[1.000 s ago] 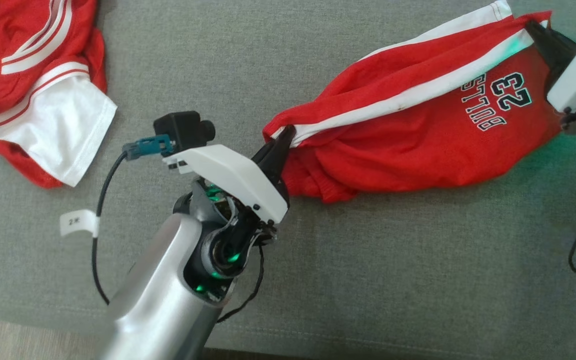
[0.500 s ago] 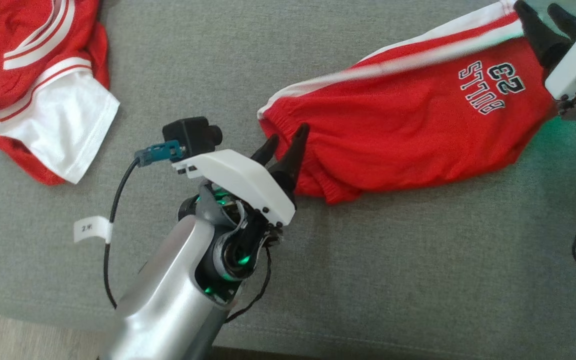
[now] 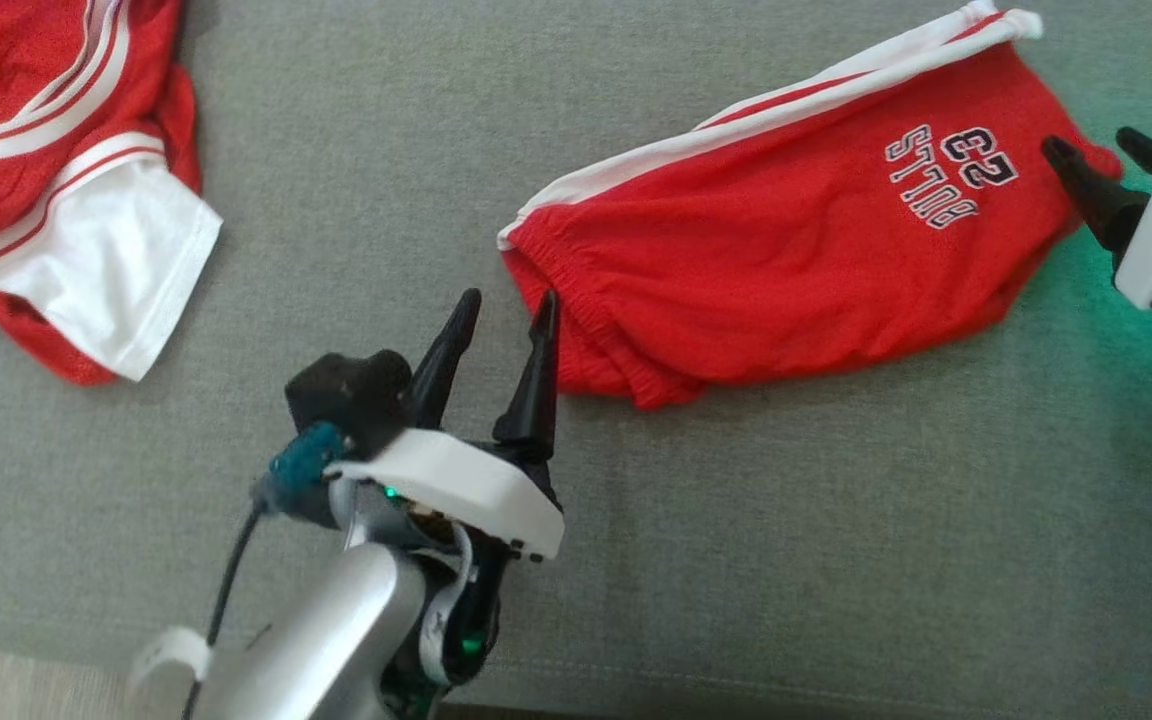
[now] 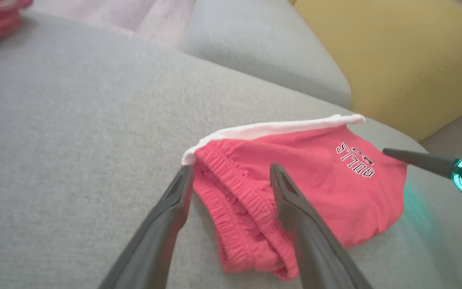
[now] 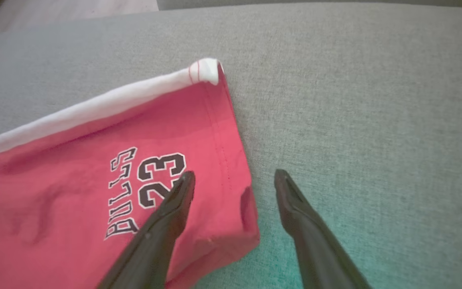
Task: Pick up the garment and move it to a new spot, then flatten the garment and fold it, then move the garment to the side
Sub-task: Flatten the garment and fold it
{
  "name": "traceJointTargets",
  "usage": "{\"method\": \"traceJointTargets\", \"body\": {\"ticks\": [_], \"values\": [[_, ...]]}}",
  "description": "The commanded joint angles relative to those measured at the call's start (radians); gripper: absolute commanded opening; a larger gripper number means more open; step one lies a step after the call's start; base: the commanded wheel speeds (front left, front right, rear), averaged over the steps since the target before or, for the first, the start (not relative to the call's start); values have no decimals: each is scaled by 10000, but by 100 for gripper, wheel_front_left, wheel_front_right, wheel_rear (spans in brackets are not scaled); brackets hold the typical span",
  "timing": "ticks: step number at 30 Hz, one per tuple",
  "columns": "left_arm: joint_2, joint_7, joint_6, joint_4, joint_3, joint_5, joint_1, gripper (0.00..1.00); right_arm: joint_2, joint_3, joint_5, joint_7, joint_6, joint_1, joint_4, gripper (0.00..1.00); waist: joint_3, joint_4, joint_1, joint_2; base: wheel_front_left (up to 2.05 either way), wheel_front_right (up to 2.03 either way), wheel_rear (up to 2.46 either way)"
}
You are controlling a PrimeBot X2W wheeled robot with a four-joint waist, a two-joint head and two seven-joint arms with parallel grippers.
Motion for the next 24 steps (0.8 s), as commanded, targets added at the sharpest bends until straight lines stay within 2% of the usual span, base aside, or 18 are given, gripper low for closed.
{"method": "traceJointTargets", "body": {"ticks": [1, 6, 10, 13, 14, 15, 20, 23, 24], "values": [[118, -282, 37, -416, 202, 164, -168, 100, -216, 49, -137, 49, 67, -68, -345, 100, 101, 119, 0, 0, 0, 0, 0], [-44, -1265, 82, -253, -61, 924, -189, 100, -211, -210, -758, 450, 67, -305, 207, 100, 263, 533, 0, 0, 0, 0, 0], [-171, -1610, 63, -44, -125, 1304, -186, 100, -125, -300, -1412, 800, 67, -434, 737, 100, 274, 813, 0, 0, 0, 0, 0], [-246, -1730, -10, 138, -147, 1484, -133, 100, 168, -441, -1549, 1042, 67, -439, 1111, 100, 221, 935, 0, 0, 0, 0, 0], [-297, -1776, -53, 245, -113, 1540, -69, 100, 475, -487, -1412, 1180, 67, -415, 1185, 12, 176, 944, 0, 0, 0, 0, 0], [-315, -1794, -63, 293, -70, 1561, -28, 100, 644, -517, -1288, 1221, 67, -401, 1187, 0, 131, 905, 0, 0, 0, 0, 0], [-270, -1843, -137, 457, 204, 1681, 261, 100, 1202, -747, -617, 1130, 67, -244, 899, 0, -215, 405, 0, 0, 0, 0, 0], [-164, -1851, -186, 532, 271, 1818, 382, 100, 1321, -1110, -355, 986, 67, -130, 817, 0, -410, 134, 0, 0, 0, 0, 0], [-83, -1855, -241, 522, 400, 1942, 543, 100, 1374, -1592, -164, 862, 67, 21, 800, 0, -632, -147, 0, 0, 0, 0, 0]]}}
